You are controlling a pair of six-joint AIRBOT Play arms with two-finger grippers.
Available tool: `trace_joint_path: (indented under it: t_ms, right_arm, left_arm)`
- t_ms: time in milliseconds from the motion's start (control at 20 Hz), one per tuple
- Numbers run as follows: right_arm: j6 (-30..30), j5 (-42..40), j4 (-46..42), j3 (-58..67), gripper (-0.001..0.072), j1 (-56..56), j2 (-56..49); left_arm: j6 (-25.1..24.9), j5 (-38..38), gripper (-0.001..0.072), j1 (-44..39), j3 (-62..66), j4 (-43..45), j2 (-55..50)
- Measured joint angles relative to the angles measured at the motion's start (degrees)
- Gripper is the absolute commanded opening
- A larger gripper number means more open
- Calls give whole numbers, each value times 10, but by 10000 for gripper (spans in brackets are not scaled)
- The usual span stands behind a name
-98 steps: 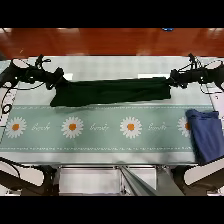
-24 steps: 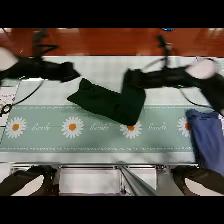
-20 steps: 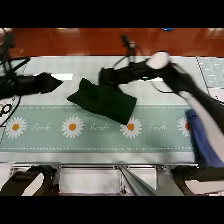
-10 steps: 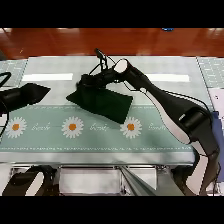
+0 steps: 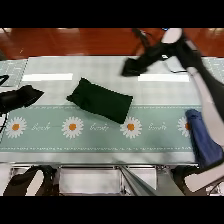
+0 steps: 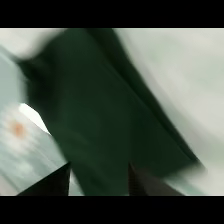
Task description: Fold the shirts.
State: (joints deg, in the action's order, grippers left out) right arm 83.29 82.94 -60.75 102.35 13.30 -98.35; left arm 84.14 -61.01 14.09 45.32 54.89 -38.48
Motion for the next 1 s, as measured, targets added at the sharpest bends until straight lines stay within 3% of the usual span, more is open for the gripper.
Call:
trace_joint_path:
  t_ms: [150,250,350,550,750,1000]
  right_arm:
    - [76,-22,-205,-188,409,-35,131]
    - [107,-103,-212,-334,410,-47,210]
    - [112,-197,-151,-455,410,-53,261]
    - [4,-331,114,-593,409,-57,268]
    - [-104,-369,311,-620,408,-50,206]
    - [-153,-370,387,-571,394,3,124]
  left_arm:
    - [-6,-17,21,13,-17,-1,9]
    - [-7,-20,21,12,-36,-6,18]
    - [-7,-24,21,9,-53,-25,25]
    - [-10,-13,21,1,-75,-61,30]
    - [-10,-5,21,-1,-85,-76,30]
    - [-10,-2,21,-2,-88,-83,30]
